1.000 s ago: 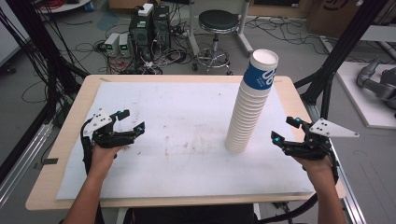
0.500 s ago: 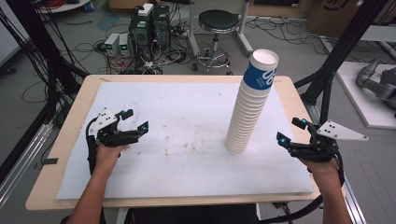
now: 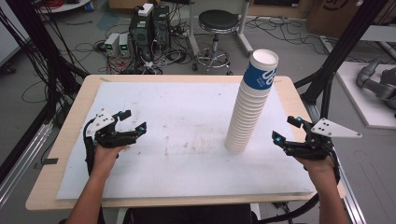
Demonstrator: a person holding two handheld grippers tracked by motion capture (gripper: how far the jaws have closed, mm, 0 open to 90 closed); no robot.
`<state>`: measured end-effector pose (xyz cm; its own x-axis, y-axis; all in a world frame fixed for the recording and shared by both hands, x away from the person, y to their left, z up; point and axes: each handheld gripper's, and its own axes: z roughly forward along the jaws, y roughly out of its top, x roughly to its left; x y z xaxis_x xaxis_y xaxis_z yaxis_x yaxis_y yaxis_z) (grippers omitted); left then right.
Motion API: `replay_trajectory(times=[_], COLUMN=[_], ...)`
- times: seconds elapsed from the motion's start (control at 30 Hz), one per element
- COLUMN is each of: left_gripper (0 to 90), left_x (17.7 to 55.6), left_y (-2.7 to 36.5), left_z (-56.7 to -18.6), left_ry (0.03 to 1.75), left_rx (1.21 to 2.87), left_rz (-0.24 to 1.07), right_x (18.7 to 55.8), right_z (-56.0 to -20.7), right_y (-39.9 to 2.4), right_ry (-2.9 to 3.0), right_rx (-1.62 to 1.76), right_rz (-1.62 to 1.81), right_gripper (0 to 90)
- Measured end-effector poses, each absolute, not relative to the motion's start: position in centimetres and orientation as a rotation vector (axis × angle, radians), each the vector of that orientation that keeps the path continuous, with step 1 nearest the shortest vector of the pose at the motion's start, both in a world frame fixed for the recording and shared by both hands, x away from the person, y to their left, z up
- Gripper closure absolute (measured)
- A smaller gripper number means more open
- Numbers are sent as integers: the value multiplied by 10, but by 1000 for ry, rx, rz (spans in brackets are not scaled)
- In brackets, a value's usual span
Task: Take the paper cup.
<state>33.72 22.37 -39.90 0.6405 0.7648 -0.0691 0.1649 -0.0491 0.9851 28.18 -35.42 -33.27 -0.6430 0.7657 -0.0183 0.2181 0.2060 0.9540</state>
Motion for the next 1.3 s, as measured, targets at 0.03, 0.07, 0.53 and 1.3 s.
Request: replay_trajectory(times=[0.03,0.07,0.53,1.3], left_gripper=[168,168,168,168], left_x=[337,337,336,338], left_y=[223,223,221,217], left_z=[-399,-399,-398,-392], left_ry=[793,789,778,760], left_rx=[1574,1579,1578,1572], left_rz=[580,581,580,550], right_x=[283,283,285,289], right_z=[-333,-334,-334,-318], right_y=[-353,-353,-352,-337], right_ry=[1990,1993,1998,1970], right_rx=[906,907,907,840], right_rz=[1447,1444,1447,1535], right_gripper=[176,176,176,176])
